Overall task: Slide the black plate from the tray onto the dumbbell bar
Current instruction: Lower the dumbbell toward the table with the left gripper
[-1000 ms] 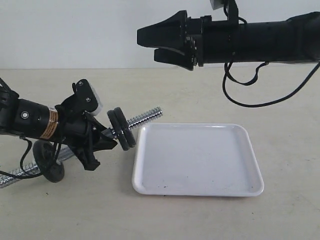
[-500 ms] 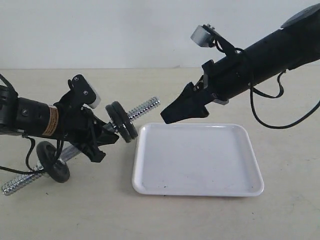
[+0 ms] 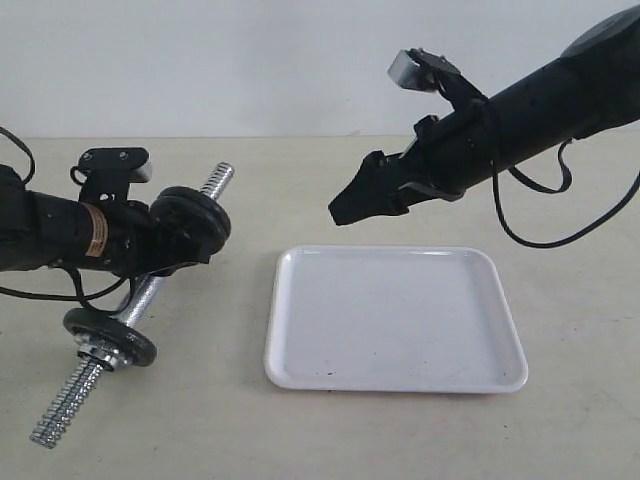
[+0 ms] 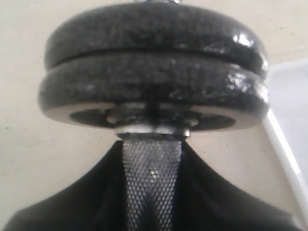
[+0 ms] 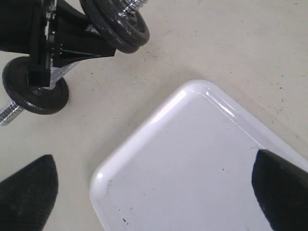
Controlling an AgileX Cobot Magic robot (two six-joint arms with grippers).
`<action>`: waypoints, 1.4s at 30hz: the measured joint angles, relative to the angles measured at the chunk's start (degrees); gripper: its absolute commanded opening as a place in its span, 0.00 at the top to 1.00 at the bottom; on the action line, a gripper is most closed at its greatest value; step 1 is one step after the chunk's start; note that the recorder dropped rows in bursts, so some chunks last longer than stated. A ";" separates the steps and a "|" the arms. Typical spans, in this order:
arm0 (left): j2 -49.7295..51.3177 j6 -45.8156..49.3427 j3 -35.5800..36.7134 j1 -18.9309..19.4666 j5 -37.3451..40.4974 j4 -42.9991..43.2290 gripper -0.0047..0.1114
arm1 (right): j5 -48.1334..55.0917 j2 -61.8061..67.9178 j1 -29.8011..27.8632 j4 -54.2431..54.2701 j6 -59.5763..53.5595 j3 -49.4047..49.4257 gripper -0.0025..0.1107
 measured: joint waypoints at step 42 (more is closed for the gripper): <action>0.10 -7.42 -0.50 -8.35 10.02 -17.72 0.92 | 2.41 0.00 0.00 0.13 3.19 0.00 0.05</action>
